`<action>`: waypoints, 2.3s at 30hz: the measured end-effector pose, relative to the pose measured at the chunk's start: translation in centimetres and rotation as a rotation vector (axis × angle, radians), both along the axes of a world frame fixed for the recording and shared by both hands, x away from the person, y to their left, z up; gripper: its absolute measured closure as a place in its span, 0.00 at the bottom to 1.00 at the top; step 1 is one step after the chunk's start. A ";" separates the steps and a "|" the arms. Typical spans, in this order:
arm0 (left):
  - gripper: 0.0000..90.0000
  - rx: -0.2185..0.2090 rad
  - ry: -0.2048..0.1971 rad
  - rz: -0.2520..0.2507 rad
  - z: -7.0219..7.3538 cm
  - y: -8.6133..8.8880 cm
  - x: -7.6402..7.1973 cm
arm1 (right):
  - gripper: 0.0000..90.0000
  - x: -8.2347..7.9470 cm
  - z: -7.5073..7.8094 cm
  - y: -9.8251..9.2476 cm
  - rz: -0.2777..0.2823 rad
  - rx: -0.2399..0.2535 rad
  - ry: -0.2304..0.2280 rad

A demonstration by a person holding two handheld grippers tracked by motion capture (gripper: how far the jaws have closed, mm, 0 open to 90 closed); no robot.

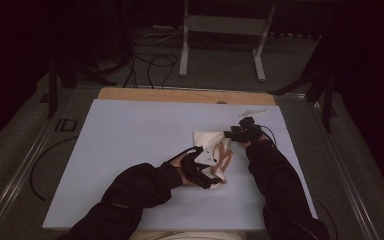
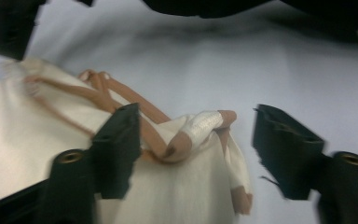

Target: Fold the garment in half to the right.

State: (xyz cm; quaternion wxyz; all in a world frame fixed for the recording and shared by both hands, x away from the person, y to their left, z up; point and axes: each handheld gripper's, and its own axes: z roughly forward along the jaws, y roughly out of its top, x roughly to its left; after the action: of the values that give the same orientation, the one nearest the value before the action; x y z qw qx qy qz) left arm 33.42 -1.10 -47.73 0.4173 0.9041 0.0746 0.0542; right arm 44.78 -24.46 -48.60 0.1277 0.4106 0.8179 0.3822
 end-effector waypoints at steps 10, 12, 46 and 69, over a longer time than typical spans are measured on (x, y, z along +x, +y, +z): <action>0.02 -0.038 0.024 0.052 0.8 4.3 -1.0 | 0.70 -2.8 1.4 0.9 0.040 -0.013 0.004; 0.01 -0.050 0.017 0.069 0.9 5.3 -1.5 | 0.72 -3.2 0.9 1.2 0.048 -0.032 0.012; 0.01 -0.109 0.023 0.295 -2.2 14.5 -5.9 | 0.97 -4.8 -1.0 1.7 -0.003 -0.090 -0.003; 0.01 -0.149 0.002 0.370 -2.7 17.2 -6.3 | 0.82 -6.0 -2.9 -2.3 -0.111 -0.073 0.068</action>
State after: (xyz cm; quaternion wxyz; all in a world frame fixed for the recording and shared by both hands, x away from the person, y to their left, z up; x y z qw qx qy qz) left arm 27.08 16.05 -50.46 0.4659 0.8416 0.2438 0.1233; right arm 38.83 -26.76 -51.50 0.1356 0.4631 0.8112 0.3302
